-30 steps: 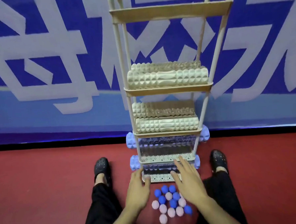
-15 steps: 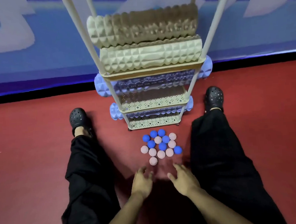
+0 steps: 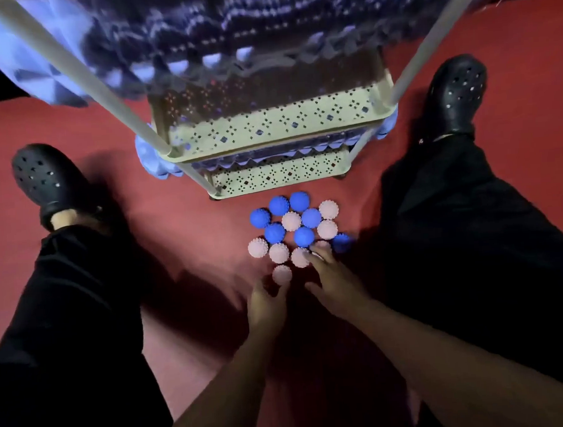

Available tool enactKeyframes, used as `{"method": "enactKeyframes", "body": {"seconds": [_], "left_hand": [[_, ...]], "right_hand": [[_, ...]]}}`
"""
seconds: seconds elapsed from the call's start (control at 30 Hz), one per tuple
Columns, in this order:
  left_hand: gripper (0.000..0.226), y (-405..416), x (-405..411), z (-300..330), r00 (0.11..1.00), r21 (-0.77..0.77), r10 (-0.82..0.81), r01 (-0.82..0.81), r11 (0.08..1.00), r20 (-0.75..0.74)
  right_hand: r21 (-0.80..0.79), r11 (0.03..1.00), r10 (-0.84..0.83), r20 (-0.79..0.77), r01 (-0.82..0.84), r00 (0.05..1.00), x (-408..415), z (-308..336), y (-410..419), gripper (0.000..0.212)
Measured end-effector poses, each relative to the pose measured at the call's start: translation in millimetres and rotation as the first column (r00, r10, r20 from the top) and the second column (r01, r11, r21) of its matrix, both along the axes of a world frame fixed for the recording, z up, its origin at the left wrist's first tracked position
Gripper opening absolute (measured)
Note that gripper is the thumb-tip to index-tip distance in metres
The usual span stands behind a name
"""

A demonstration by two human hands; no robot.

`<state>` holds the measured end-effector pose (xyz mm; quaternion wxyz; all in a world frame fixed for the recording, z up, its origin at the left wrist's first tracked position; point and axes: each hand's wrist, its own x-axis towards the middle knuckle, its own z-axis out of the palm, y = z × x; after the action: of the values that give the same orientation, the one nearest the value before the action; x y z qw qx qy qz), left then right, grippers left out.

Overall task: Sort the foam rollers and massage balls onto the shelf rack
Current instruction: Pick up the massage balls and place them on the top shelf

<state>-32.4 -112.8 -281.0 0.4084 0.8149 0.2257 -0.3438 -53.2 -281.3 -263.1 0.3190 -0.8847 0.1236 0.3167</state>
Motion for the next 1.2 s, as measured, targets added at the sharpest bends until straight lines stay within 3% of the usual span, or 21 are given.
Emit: {"method": "enactKeyframes", "body": {"seconds": [0.13,0.3,0.5,0.6,0.67,0.73,0.77,0.87,0.97,1.1,1.2], "left_hand": [[0.054,-2.9,3.7,-27.1,0.998,-0.006,-0.063,0.063,0.998,0.028],[0.047,-2.2,9.9,-36.9,0.998,0.015,-0.07,0.07,0.997,-0.001],[0.041,12.8,5.8,-31.7,0.999,-0.016,-0.027,0.027,1.0,0.03],[0.038,20.0,7.4,-30.3,0.993,-0.268,0.119,-0.115,0.957,-0.003],[0.032,16.7,16.2,-24.1,0.935,-0.436,0.314,-0.355,0.827,-0.166],[0.033,14.0,31.0,-18.1,0.875,-0.437,0.385,-0.481,0.76,-0.295],[0.031,14.3,36.6,-19.2,0.884,-0.4,0.377,-0.462,0.792,-0.276],[0.02,16.5,51.2,-21.5,0.957,-0.182,0.288,-0.287,0.941,-0.021],[0.03,26.1,62.4,-22.0,0.988,0.125,-0.065,0.047,0.991,0.142],[0.066,33.0,81.9,-25.5,0.84,0.26,-0.541,0.516,0.816,0.031],[0.066,32.5,91.3,-35.4,0.727,0.305,-0.686,0.659,0.688,-0.025]], "right_hand": [[0.116,0.992,0.055,0.006,-0.055,0.998,13.8,-26.7,2.1,0.074],[0.034,0.999,0.002,0.002,-0.002,1.0,8.6,-42.9,13.2,0.072],[-0.003,0.993,-0.119,0.098,0.12,0.988,-1.2,-51.5,19.4,0.034],[0.061,0.976,-0.216,0.16,0.209,0.963,-3.4,-51.6,23.7,0.025],[0.151,0.918,-0.385,0.125,0.366,0.915,-2.0,-47.9,24.7,0.021],[0.205,0.868,-0.475,0.07,0.453,0.877,1.9,-44.6,24.0,0.016],[0.211,0.865,-0.479,0.079,0.455,0.874,4.8,-43.1,23.6,0.015],[0.177,0.878,-0.459,0.044,0.445,0.888,20.7,-37.6,24.6,0.028],[0.087,0.942,-0.322,-0.042,0.325,0.946,31.5,-42.4,28.5,0.057],[-0.039,0.973,-0.228,-0.06,0.226,0.972,39.0,-53.8,38.9,0.071],[-0.091,0.978,-0.194,-0.071,0.187,0.978,44.8,-60.0,39.6,0.067]]}}
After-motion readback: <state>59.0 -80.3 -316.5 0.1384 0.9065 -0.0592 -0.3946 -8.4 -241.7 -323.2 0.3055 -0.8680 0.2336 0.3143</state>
